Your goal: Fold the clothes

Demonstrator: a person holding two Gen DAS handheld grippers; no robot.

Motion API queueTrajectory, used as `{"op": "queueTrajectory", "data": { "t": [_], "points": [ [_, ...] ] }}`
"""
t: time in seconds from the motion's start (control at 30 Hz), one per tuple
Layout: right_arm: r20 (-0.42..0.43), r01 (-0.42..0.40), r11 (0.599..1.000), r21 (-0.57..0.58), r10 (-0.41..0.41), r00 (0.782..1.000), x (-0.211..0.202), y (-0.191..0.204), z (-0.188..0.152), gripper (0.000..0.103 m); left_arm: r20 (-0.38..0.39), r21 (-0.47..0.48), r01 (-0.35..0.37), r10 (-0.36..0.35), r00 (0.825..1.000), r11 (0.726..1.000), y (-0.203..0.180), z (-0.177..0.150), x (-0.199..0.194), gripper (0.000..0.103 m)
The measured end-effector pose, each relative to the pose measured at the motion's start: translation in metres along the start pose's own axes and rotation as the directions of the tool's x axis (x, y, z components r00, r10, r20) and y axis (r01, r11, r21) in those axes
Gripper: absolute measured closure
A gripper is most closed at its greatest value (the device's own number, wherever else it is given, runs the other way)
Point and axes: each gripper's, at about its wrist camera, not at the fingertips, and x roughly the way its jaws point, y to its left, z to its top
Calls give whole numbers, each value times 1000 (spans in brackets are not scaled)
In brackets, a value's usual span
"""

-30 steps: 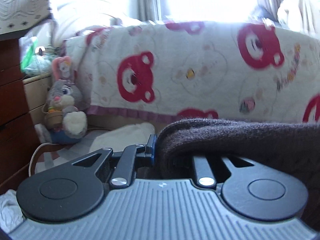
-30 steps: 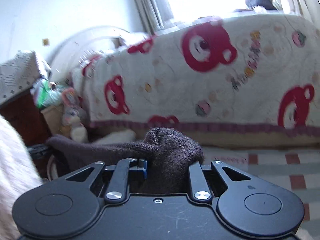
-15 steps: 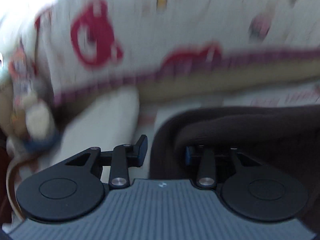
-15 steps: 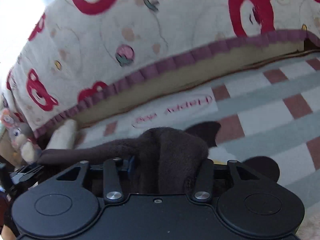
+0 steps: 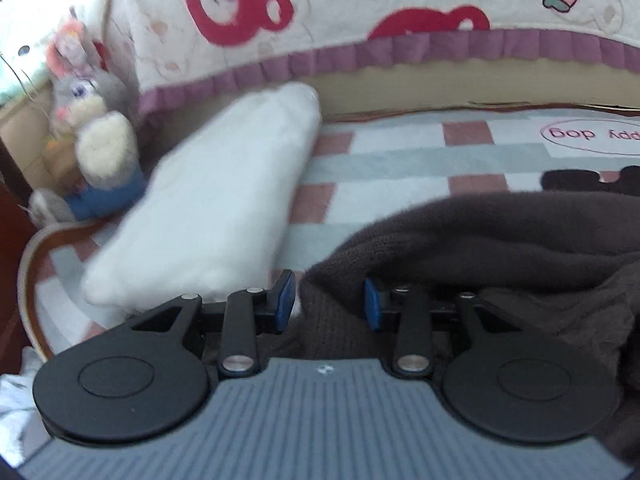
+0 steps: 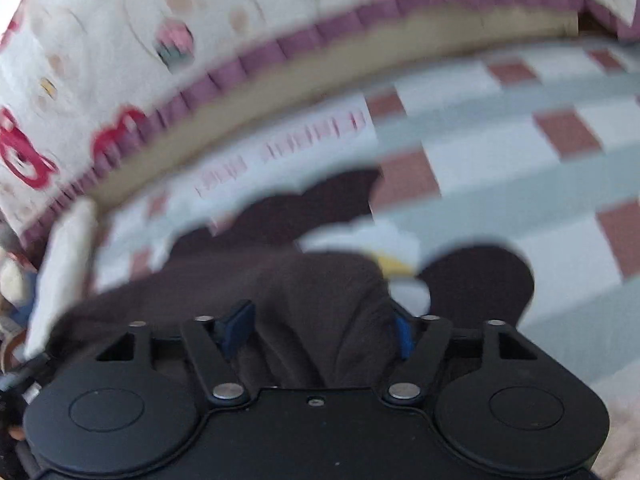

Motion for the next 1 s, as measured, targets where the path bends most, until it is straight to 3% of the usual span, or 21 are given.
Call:
{"op": "queueTrajectory", "data": {
  "t": [0.1, 0.17, 0.2, 0.23, 0.27, 0.33, 0.4, 0.5, 0.57, 0.6, 0.63, 0.7, 0.77, 0.83, 0.93, 1.0],
  "points": [
    [-35, 24, 1000, -9, -24, 999, 14, 4, -10, 27, 18, 33, -26, 25, 1000, 999, -1, 2, -3, 63],
    [-28, 20, 994, -106, -23, 999, 16, 15, -12, 28, 17, 51, -19, 18, 1000, 999, -2, 4, -3, 62],
    [-24, 11, 988, -155, -15, 1000, 17, 20, -13, 37, 16, 60, -15, 14, 1000, 998, -2, 4, -3, 62],
    [-8, 22, 983, -185, -24, 1000, 16, 23, -13, 59, 16, 69, -12, 11, 1000, 998, -3, 5, -3, 62],
    [11, 36, 977, -212, -34, 999, 15, 26, -13, 78, 15, 78, -9, 7, 1000, 997, -3, 5, -3, 69],
    [119, 48, 956, -289, -14, 993, 0, 35, -10, 81, 14, 96, -2, 0, 1000, 995, -4, 7, -3, 94],
    [288, 126, 899, -419, 0, 958, -26, 51, -9, 83, 53, 153, -20, 12, 999, 988, -7, 15, -8, 96],
    [447, 319, 782, -535, -59, 893, -49, 75, 9, 83, 168, 178, -115, 85, 982, 977, -5, 49, -22, 103],
    [484, 357, 790, -499, -87, 870, -47, 76, 36, 83, 242, 121, -243, 209, 948, 962, 0, 84, -31, 103],
    [501, 373, 795, -479, -101, 859, -46, 76, 50, 81, 270, 79, -266, 236, 934, 961, 3, 100, -36, 103],
    [488, 390, 800, -455, -141, 861, -33, 76, 66, 71, 292, 35, -242, 221, 931, 970, 6, 112, -41, 100],
    [388, 389, 838, -384, -236, 891, -3, 67, 92, 55, 287, 5, -129, 122, 950, 992, 11, 124, -43, 90],
    [257, 289, 920, -267, -221, 941, 10, 55, 102, 56, 245, 7, -78, 74, 967, 997, 13, 116, -37, 80],
    [203, 187, 966, -178, -150, 968, 7, 49, 90, 55, 197, 22, -72, 67, 978, 997, 14, 92, -30, 77],
    [173, 162, 953, -255, -120, 978, 3, 57, 56, 53, 51, 15, -11, 11, 999, 1000, 19, 52, -11, 73],
    [129, 111, 937, -331, -72, 989, 5, 64, 39, 53, -34, -19, 11, -12, 999, 1000, 25, 30, 1, 70]
  ]
}}
